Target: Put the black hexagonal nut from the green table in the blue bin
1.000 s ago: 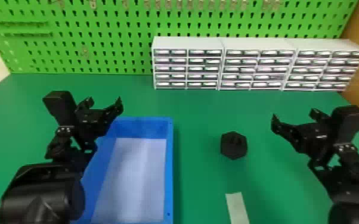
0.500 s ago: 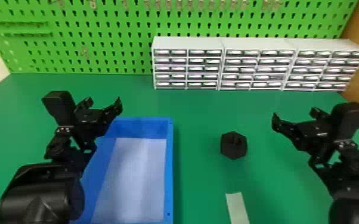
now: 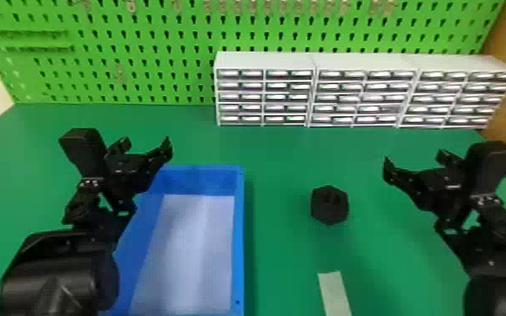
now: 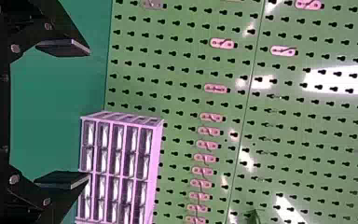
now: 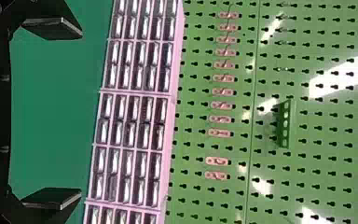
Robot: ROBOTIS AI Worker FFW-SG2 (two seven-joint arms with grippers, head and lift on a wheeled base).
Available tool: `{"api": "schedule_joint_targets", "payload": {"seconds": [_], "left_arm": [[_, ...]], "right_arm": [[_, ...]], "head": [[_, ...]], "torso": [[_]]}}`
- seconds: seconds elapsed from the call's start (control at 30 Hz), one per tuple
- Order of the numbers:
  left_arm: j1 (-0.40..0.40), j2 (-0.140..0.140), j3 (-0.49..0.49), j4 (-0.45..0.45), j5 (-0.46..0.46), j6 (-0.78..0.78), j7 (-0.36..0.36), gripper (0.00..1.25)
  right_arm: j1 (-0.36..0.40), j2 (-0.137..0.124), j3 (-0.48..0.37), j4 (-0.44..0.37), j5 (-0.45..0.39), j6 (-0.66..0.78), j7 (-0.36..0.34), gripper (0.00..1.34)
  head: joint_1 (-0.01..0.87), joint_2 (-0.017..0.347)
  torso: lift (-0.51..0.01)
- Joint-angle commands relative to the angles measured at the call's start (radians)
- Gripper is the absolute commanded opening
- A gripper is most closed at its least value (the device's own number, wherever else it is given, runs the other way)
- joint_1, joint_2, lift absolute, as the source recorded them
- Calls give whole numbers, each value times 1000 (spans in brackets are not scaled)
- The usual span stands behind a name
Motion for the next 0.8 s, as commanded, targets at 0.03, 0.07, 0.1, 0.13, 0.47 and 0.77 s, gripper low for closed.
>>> {"api": "schedule_joint_targets", "payload": {"seconds": [0.03,0.07,0.1,0.13,0.47,0.77], "left_arm": [[5,0,2,0,2,0,0,928],[5,0,0,0,2,0,0,927],[5,0,0,0,2,0,0,928],[5,0,0,0,2,0,0,927],[7,0,0,0,2,0,0,928],[4,0,-6,0,-1,0,0,927]], "right_arm": [[-12,1,-4,-3,-10,44,0,1226],[-13,0,-6,-5,-10,50,0,1226],[-16,0,-7,-6,-10,58,0,1226],[-19,-2,-9,-8,-10,65,0,1226],[-82,-5,-15,-8,-10,190,0,1226],[-156,-30,-6,2,-10,331,0,1226]], "head": [[686,51],[686,51],[686,51],[686,51],[686,51],[686,51]], "torso": [[-97],[-97],[-97],[-97],[-97],[-97]]}}
